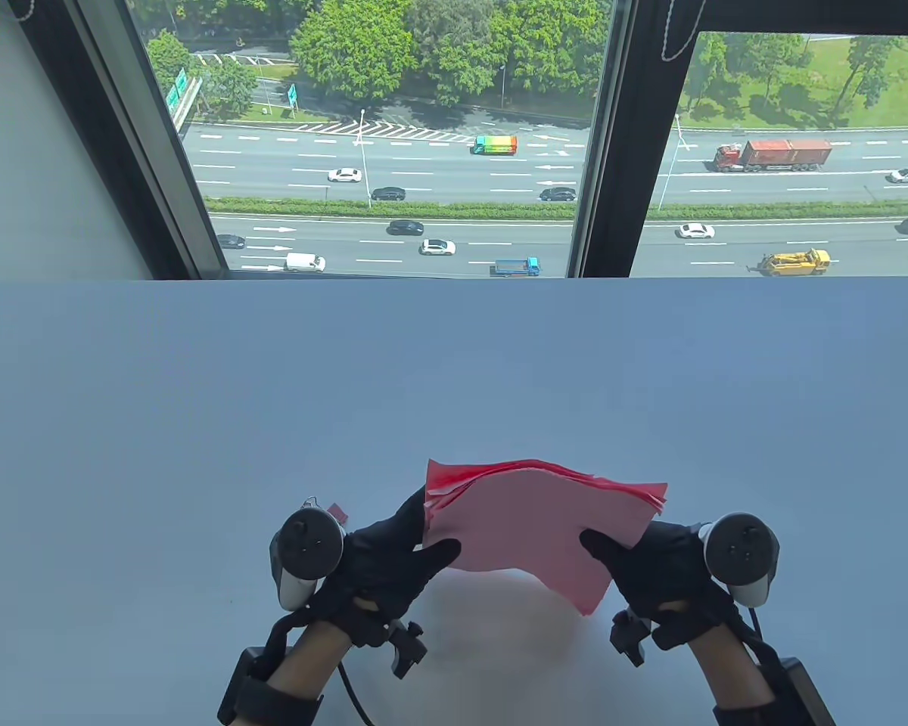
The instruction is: Clip paper with binder clip (Left hand to clip)
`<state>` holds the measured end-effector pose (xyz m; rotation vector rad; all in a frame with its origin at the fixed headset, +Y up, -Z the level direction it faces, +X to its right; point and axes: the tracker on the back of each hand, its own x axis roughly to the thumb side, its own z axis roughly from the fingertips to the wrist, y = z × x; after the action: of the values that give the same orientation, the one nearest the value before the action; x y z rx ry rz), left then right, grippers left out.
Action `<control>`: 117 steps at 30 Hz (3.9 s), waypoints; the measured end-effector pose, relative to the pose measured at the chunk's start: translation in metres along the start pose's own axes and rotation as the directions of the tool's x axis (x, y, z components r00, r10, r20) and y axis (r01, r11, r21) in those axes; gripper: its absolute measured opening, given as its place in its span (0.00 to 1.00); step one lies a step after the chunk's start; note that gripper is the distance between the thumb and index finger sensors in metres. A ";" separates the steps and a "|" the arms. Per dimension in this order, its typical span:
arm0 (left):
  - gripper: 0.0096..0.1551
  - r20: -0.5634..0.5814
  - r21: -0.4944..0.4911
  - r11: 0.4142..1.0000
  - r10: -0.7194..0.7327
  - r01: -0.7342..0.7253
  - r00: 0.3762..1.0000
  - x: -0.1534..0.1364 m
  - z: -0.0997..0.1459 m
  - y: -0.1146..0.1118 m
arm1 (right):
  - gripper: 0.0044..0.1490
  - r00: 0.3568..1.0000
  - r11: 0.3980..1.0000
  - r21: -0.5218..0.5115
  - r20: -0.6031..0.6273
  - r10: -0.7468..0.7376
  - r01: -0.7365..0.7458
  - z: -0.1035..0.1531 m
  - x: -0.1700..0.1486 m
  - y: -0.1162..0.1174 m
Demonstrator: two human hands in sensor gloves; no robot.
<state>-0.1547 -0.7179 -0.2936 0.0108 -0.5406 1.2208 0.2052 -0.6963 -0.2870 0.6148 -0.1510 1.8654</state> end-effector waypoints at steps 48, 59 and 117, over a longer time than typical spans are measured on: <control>0.28 0.026 -0.071 0.988 0.138 -0.136 0.990 -0.001 -0.003 -0.014 | 0.63 0.997 0.991 0.128 -0.075 -0.031 0.041 0.000 -0.010 0.007; 0.28 0.043 -0.088 0.991 0.103 -0.099 0.994 0.004 -0.004 -0.004 | 0.76 0.967 0.948 0.208 -0.130 -0.219 0.242 0.000 -0.015 0.006; 0.29 -0.055 -0.079 0.994 0.073 -0.077 0.996 -0.015 -0.005 -0.022 | 0.36 0.990 0.992 0.126 -0.136 0.025 -0.008 -0.001 -0.020 0.036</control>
<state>-0.1367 -0.7379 -0.2976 -0.1106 -0.5486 1.2680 0.1777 -0.7261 -0.2909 0.5698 0.0522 1.9370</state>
